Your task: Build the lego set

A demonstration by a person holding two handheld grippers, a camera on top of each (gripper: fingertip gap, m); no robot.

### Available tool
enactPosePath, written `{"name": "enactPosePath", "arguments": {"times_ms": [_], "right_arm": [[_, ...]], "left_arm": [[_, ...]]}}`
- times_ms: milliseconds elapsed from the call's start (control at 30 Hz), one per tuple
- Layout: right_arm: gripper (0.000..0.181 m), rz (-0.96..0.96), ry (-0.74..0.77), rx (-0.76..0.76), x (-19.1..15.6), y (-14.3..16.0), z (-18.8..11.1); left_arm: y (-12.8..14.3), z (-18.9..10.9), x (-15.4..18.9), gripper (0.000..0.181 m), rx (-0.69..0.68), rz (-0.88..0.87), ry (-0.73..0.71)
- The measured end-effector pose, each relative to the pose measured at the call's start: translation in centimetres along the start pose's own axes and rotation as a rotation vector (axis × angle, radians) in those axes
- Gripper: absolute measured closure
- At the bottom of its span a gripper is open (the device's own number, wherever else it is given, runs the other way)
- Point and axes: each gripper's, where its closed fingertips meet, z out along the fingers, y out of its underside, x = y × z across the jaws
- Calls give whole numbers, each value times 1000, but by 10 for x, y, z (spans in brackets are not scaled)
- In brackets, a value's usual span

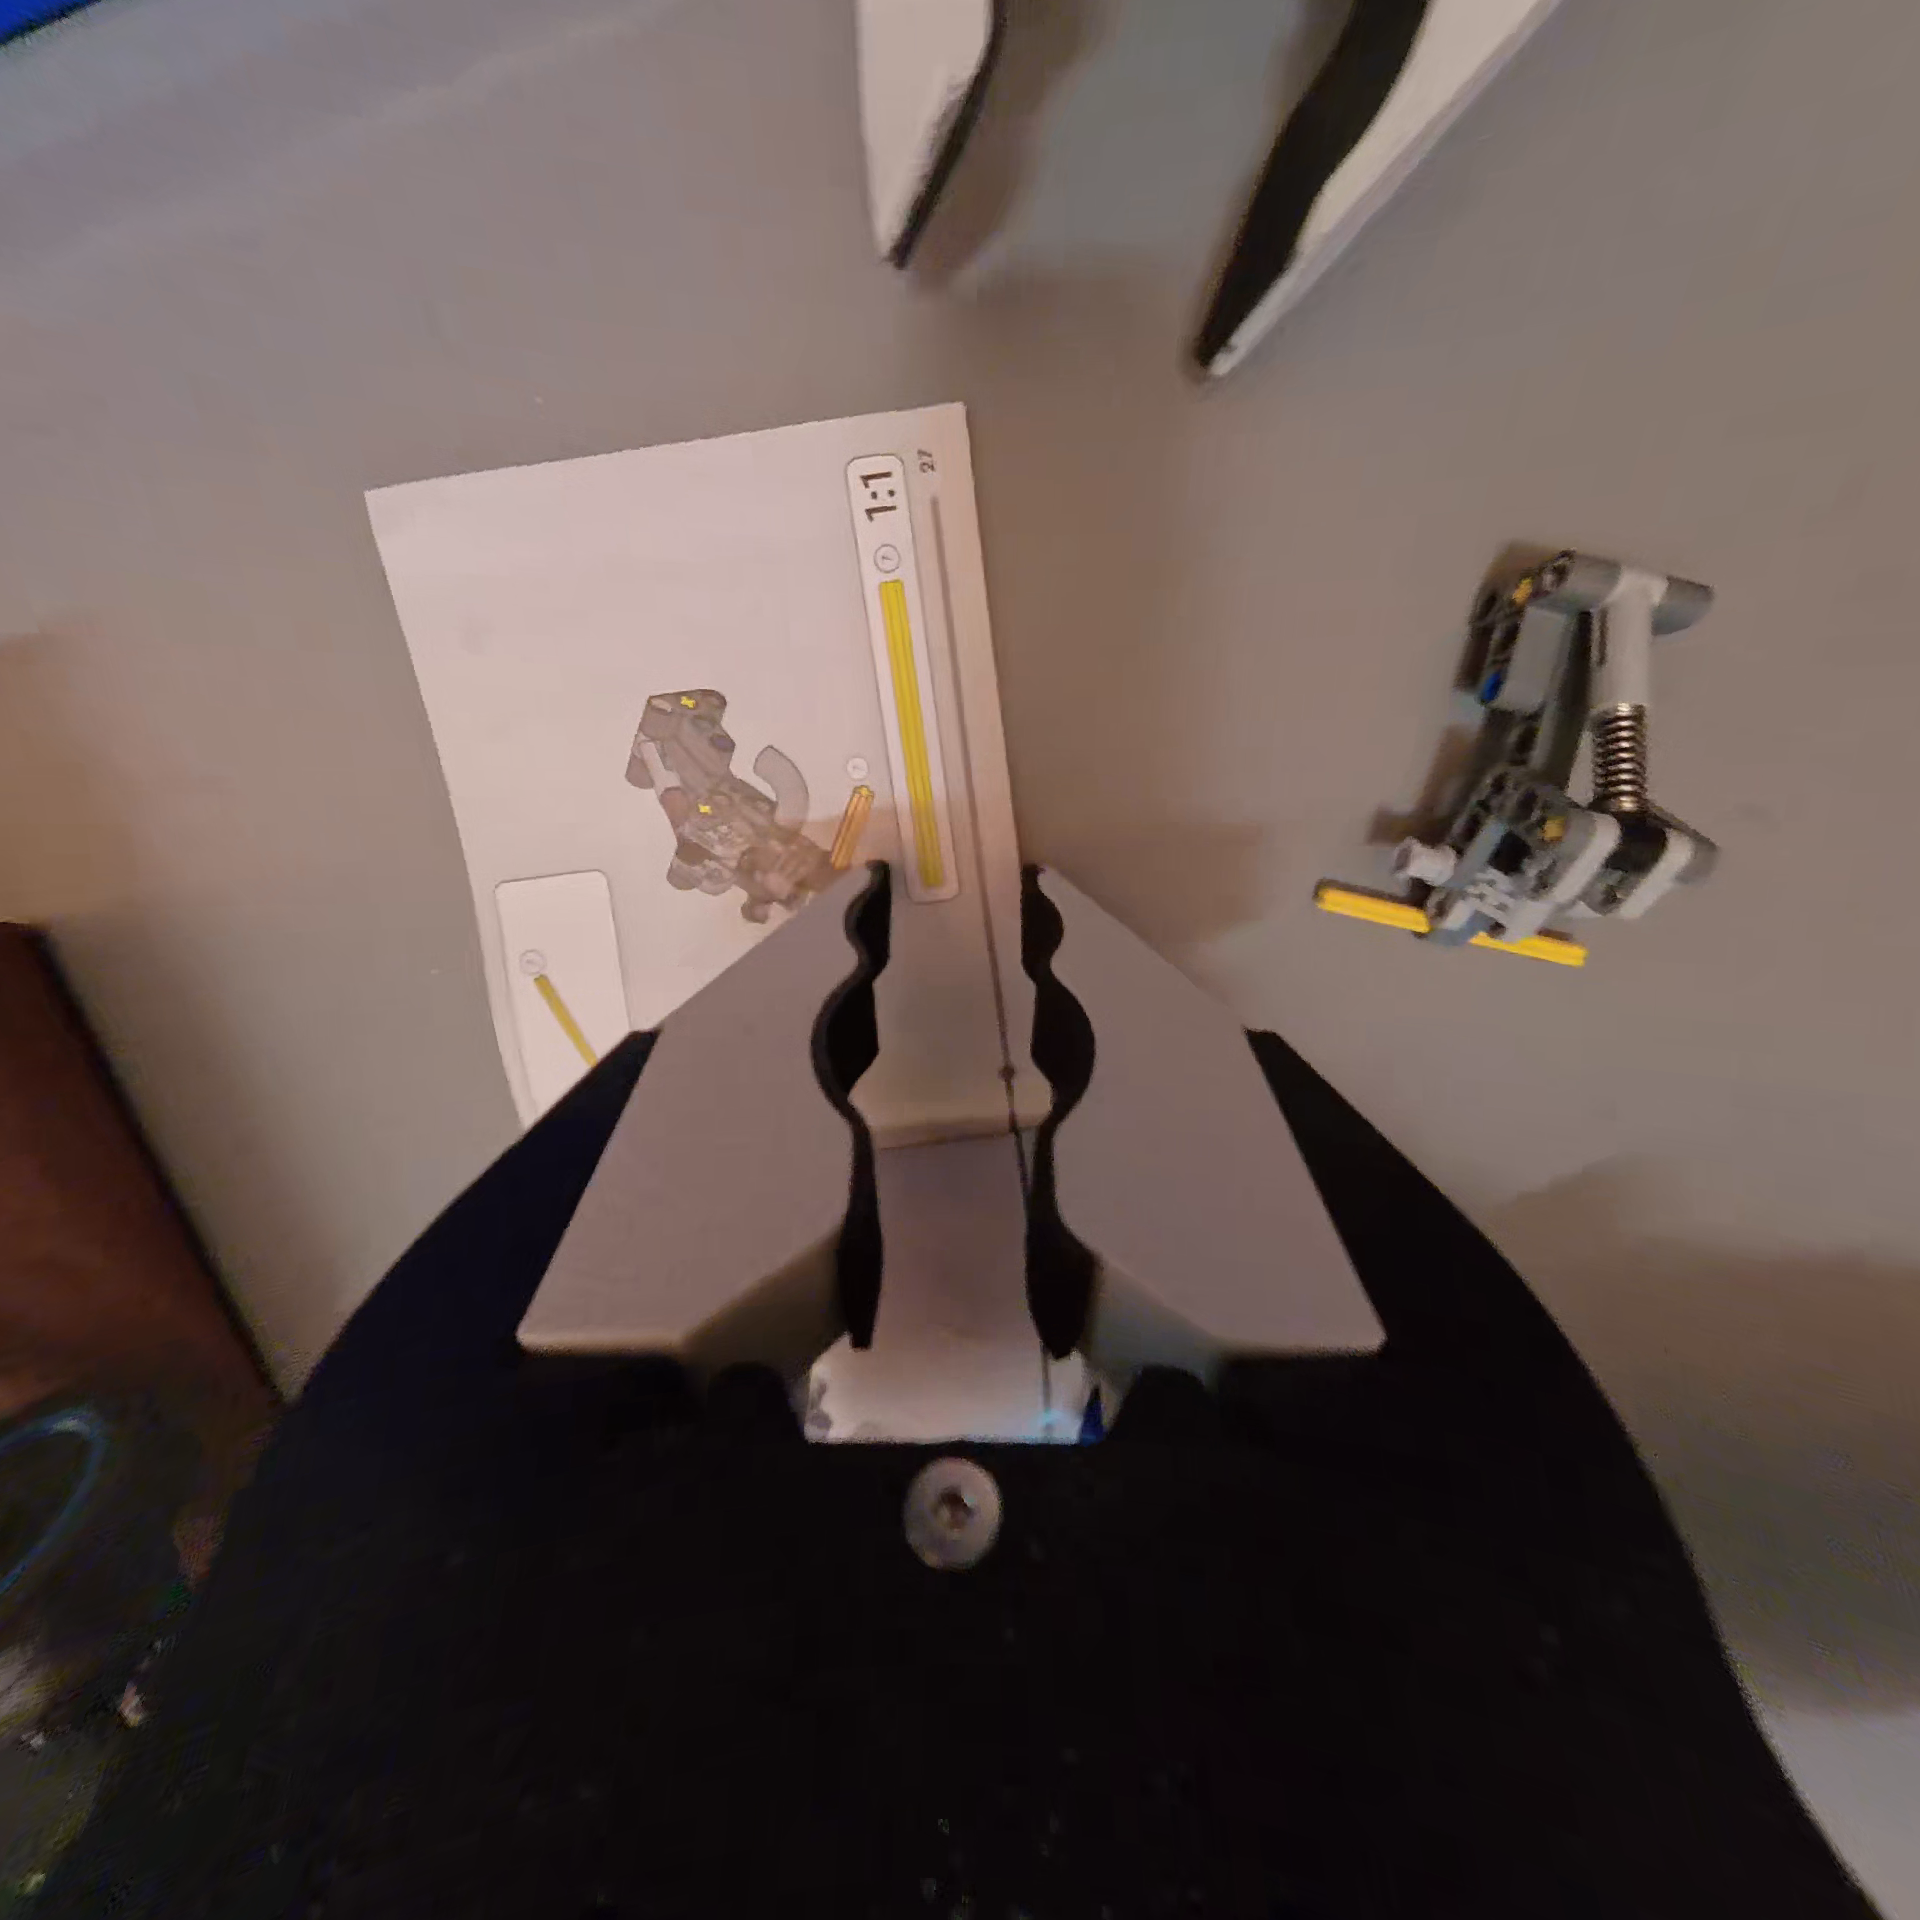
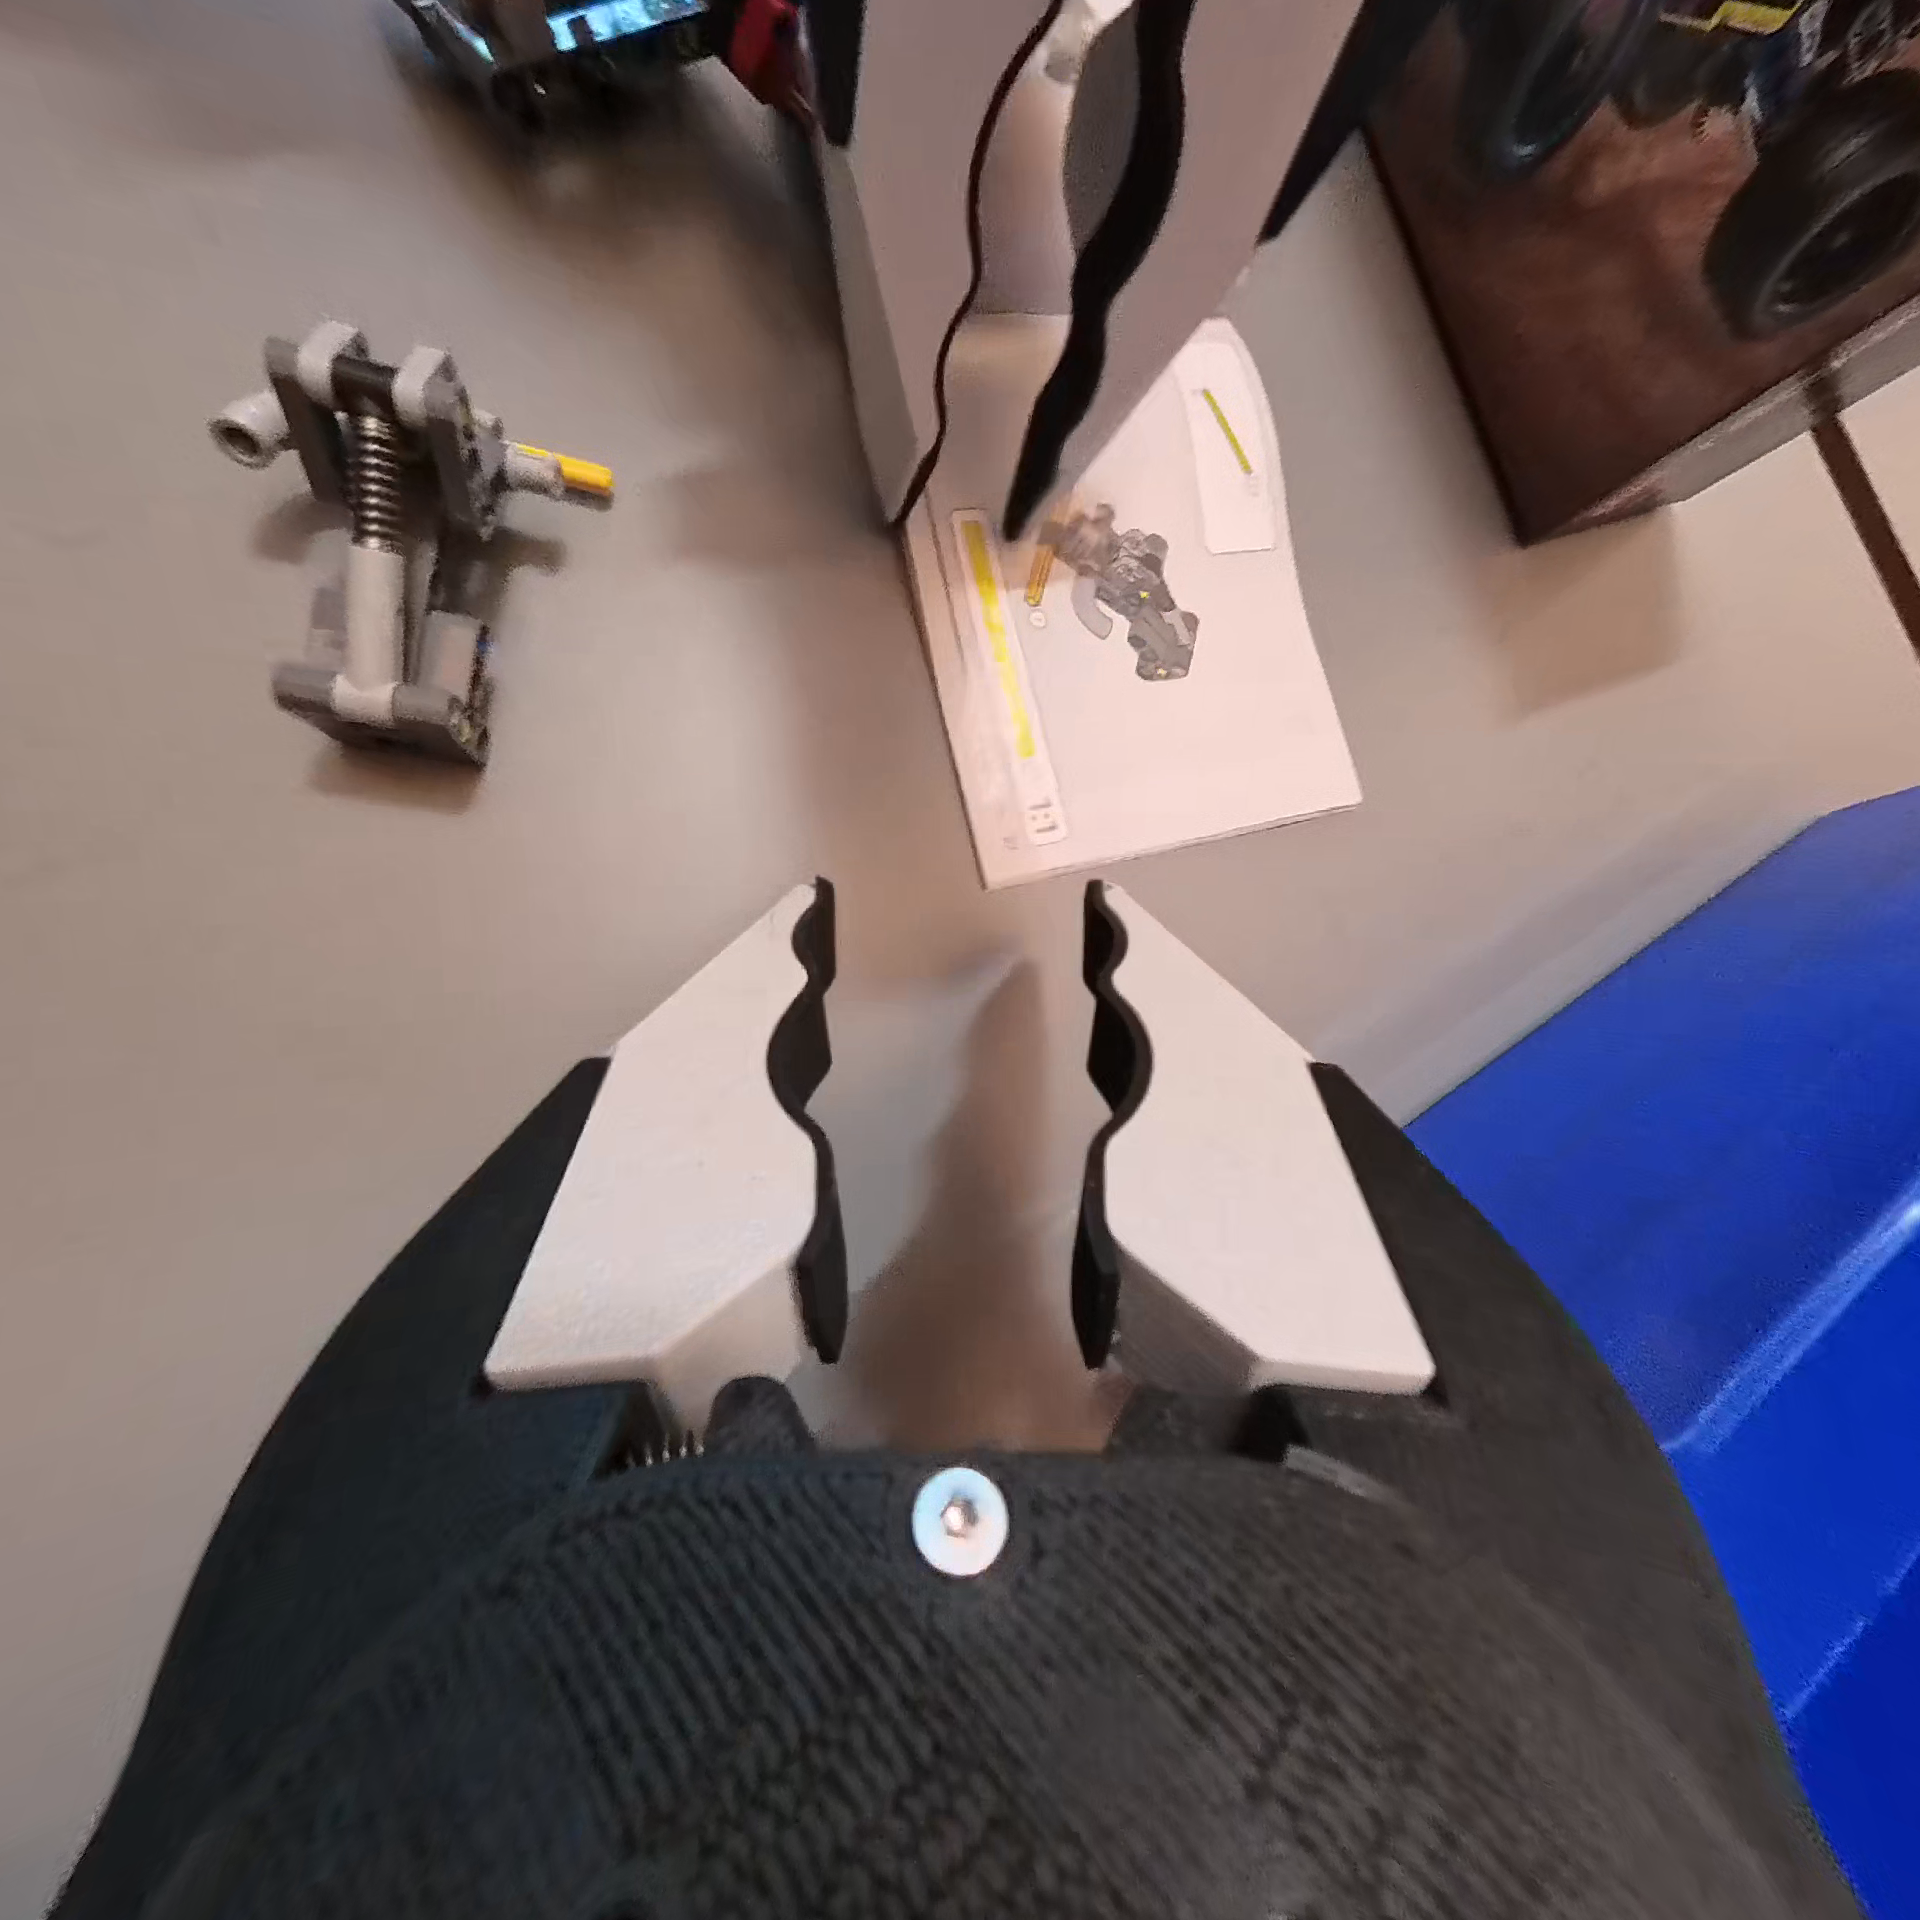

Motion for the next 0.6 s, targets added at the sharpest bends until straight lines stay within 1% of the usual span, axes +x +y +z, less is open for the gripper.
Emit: {"name": "enactPosePath", "arguments": {"times_ms": [33, 133, 200, 267, 367, 467, 533, 600], "right_arm": [[135, -7, 13, 3, 3, -2, 1], [141, 4, 24, 10, 6, -9, 6], [145, 26, 1, 8, 0, -14, 11], [149, 21, 35, -5, 3, -17, 15], [143, -4, 106, -26, 12, -20, 21], [141, -51, 97, -1, 10, -30, 29], [140, -69, 81, -10, 9, -33, 35], [141, -92, 100, -21, 14, -35, 39]], "left_arm": [[1, -1, 1, 162, 5, 6, -7], [5, -4, -1, 172, 11, 14, -45], [7, -6, 0, 177, 21, -7, -43], [7, -10, 2, 181, 60, -17, -54], [5, -19, 6, 181, 147, -26, -94], [8, -26, 11, 181, 202, -38, -129], [9, -28, 13, 181, 225, -40, -149], [9, -27, 16, 181, 235, -44, -146]]}}
